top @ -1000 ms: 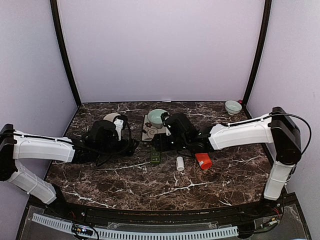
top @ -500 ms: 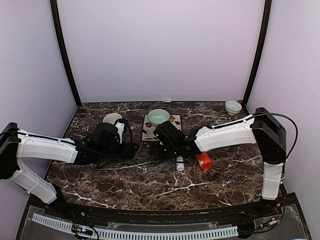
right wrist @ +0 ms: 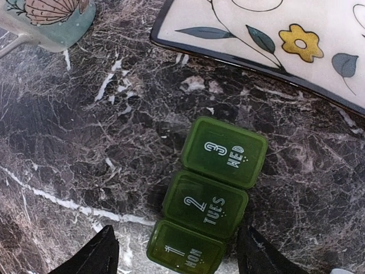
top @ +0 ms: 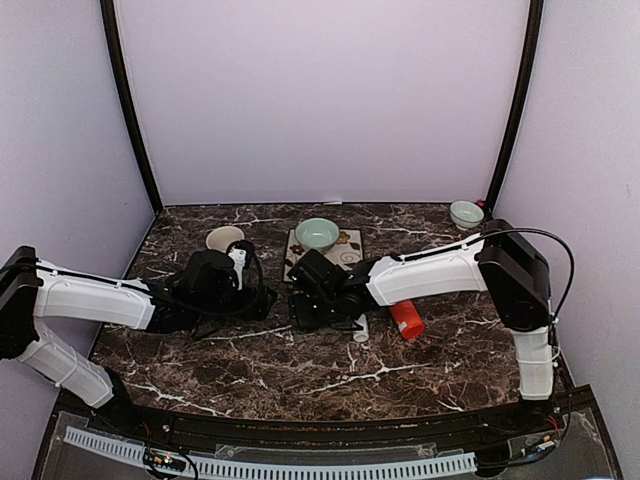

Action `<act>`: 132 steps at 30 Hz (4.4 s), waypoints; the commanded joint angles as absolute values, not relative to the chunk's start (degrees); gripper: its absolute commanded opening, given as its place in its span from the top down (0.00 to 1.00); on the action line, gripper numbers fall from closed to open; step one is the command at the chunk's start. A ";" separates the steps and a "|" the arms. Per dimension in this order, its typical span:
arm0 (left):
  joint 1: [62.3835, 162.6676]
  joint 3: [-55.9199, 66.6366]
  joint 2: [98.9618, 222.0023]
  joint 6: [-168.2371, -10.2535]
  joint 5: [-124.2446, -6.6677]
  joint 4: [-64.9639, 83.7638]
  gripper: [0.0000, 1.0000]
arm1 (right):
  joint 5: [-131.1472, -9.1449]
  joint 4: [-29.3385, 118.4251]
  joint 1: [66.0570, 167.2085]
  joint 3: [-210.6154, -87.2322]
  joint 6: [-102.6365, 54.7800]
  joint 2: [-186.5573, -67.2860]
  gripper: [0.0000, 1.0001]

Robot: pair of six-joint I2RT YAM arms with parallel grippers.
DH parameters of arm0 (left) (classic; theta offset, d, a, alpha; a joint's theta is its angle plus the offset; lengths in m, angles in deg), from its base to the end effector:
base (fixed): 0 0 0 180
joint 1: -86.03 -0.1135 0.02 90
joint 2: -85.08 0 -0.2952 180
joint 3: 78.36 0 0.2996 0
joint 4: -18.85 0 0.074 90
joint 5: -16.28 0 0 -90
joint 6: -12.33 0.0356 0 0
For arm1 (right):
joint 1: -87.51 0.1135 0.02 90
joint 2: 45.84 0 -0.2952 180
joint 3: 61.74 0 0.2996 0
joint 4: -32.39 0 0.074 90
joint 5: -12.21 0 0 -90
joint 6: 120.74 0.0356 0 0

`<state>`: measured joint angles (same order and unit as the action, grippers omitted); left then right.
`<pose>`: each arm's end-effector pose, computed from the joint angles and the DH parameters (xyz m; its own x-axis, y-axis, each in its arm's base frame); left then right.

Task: Sort the pills into containers
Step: Pick up the pill container from the center of the board, then pass from the right arm to the left, then pass from the left arm to the right

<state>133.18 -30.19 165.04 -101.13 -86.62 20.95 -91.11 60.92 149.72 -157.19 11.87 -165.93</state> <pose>0.2218 -0.2275 0.1925 -0.5410 0.0126 -0.8409 0.4005 0.8831 -0.2444 0.2429 0.4433 0.1571 -0.8139 -0.1313 -0.5660 -0.3335 0.9032 0.2701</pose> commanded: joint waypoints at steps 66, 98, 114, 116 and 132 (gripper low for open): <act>125.79 -32.78 168.85 -123.86 -46.30 44.92 0.11 | -106.03 42.85 161.64 -138.89 -8.05 -144.81 0.63; 125.78 -34.95 171.28 -127.15 -44.31 54.63 1.00 | -104.20 40.72 161.92 -142.64 -7.54 -146.83 0.35; 125.77 -33.46 169.82 -120.12 -47.97 51.21 1.00 | -107.74 39.11 163.45 -136.40 -11.04 -134.35 0.00; 125.82 -32.33 169.06 -117.82 -48.47 48.93 1.00 | -112.49 34.58 163.48 -134.54 -10.82 -130.56 0.00; 123.15 -26.88 166.76 -111.77 -38.26 44.74 1.00 | -98.34 30.26 156.35 -131.26 -4.19 -125.65 0.33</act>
